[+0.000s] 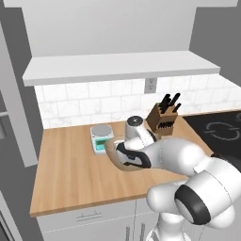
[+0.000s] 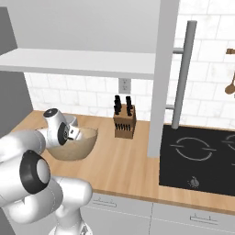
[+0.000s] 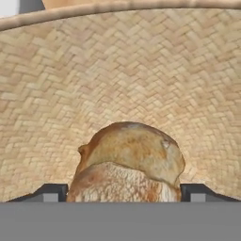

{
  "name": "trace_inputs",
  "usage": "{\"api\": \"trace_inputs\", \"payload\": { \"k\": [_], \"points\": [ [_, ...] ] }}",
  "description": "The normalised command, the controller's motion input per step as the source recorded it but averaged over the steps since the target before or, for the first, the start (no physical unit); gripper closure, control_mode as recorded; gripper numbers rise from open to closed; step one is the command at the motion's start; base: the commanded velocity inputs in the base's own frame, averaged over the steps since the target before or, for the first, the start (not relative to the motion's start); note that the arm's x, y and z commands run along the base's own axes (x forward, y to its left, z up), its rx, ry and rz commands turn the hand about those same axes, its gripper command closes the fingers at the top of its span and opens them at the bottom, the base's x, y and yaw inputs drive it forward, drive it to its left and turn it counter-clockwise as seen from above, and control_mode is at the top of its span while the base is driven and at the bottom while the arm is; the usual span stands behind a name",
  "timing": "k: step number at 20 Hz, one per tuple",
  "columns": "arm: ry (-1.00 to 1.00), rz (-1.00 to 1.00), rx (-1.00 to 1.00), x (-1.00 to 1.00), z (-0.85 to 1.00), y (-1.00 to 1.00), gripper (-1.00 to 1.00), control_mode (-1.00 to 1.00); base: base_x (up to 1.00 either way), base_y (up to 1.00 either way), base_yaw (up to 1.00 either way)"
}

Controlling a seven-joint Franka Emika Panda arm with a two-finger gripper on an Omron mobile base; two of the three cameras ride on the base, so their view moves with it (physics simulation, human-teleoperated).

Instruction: Open the cabinet, pick up the bread from the cabinet and place it in the basket. Then move the basket to the dining counter.

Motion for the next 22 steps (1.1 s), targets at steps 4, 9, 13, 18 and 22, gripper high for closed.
{"api": "trace_inputs", "payload": {
  "k": [4,9,13,18,22],
  "points": [
    [0.0,0.05,0.01,0.0,0.0,0.0,-1.0,-1.0,0.0,0.0,0.0],
    [-0.01,0.07,0.03,-0.1,0.14,0.0,-1.0,-1.0,0.0,0.0,0.0],
    [-0.01,0.04,0.01,-0.09,0.4,0.0,-1.0,-1.0,0.0,0.0,0.0],
    [-0.03,0.03,0.0,-0.03,0.54,0.0,-1.0,-1.0,0.0,0.0,0.0],
    [-0.06,0.0,0.0,-0.69,0.47,-0.26,-1.0,-1.0,0.0,0.0,0.0]
  ]
}}
